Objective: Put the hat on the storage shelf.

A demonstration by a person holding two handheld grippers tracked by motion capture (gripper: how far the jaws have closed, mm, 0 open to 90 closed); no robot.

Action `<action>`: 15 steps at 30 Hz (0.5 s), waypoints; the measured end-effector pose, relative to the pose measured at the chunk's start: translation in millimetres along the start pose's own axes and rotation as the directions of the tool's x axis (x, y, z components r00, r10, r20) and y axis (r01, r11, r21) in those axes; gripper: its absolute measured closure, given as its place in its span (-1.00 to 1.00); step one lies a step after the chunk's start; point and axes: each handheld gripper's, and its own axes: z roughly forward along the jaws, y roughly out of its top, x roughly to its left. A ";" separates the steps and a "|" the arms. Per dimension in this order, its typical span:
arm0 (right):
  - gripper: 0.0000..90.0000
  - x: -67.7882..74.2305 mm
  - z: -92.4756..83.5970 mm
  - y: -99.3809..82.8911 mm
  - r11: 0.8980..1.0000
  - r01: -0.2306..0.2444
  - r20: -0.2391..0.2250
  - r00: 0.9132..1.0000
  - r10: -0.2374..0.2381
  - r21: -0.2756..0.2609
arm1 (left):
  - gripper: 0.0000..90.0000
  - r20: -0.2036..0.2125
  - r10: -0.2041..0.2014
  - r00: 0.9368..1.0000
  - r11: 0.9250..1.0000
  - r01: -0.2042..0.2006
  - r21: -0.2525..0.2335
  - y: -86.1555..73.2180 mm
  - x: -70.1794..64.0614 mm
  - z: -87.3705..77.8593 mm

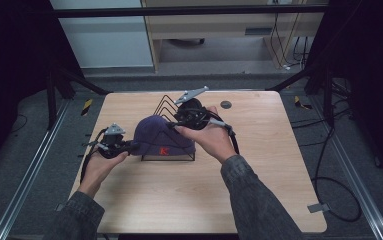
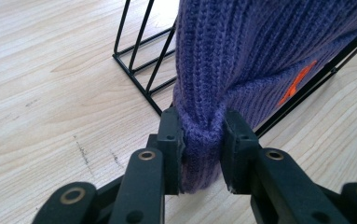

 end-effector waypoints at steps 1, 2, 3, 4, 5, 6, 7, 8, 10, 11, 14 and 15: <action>0.18 -0.9 -1.2 -1.5 1.000 -0.003 0.002 1.000 0.003 -0.004 | 0.48 -0.011 -0.006 1.000 1.000 0.006 0.002 -0.3 0.2 -0.1; 0.17 -1.7 -2.5 -2.8 1.000 -0.006 0.007 1.000 0.006 -0.003 | 0.35 -0.034 -0.016 0.999 1.000 0.016 0.003 -0.2 0.4 -0.7; 0.15 -3.6 -5.0 -5.0 1.000 -0.013 0.013 1.000 0.013 -0.004 | 0.15 -0.061 -0.031 0.998 0.999 0.030 -0.022 -0.4 -0.4 -4.3; 0.15 -4.3 -6.0 -5.8 1.000 -0.016 0.016 1.000 0.016 0.000 | 0.08 -0.072 -0.034 0.997 0.999 0.032 -0.029 -0.9 -0.4 -6.5; 0.15 -4.9 -7.0 -6.5 1.000 -0.015 0.020 1.000 0.015 0.001 | 0.01 -0.072 -0.034 0.997 0.999 0.032 -0.029 -0.9 -0.4 -6.5; 0.14 -5.4 -8.1 -7.0 1.000 -0.017 0.022 1.000 0.017 0.001 | -0.05 -0.091 -0.045 0.995 0.998 0.042 -0.036 -3.2 -1.0 -9.7; 0.14 -6.0 -9.2 -7.5 1.000 -0.017 0.021 1.000 0.017 -0.004 | -0.12 -0.091 -0.045 0.995 0.998 0.042 -0.036 -3.2 -1.0 -9.7; 0.13 -6.1 -10.4 -7.8 1.000 -0.020 0.022 1.000 0.020 -0.006 | -0.17 -0.115 -0.057 0.992 0.998 0.054 -0.032 -7.4 -1.6 -13.0; 0.12 -6.4 -12.3 -8.5 1.000 -0.020 0.024 0.999 0.021 -0.011 | -0.26 -0.123 -0.068 0.990 0.997 0.064 -0.037 -9.9 -1.9 -14.6; 0.12 -6.4 -13.5 -8.7 1.000 -0.020 0.028 0.999 0.020 -0.010 | -0.32 -0.131 -0.082 0.988 0.996 0.077 -0.042 -15.2 -2.3 -17.3; 0.09 -6.5 -15.5 -9.1 1.000 -0.020 0.031 0.999 0.021 -0.014 | -0.43 -0.151 -0.078 0.985 0.997 0.076 -0.024 -19.0 -3.0 -18.9; 0.08 -6.2 -16.8 -9.3 1.000 -0.023 0.032 0.999 0.024 -0.014 | -0.47 -0.162 -0.071 0.984 0.997 0.069 -0.016 -20.6 -3.5 -19.6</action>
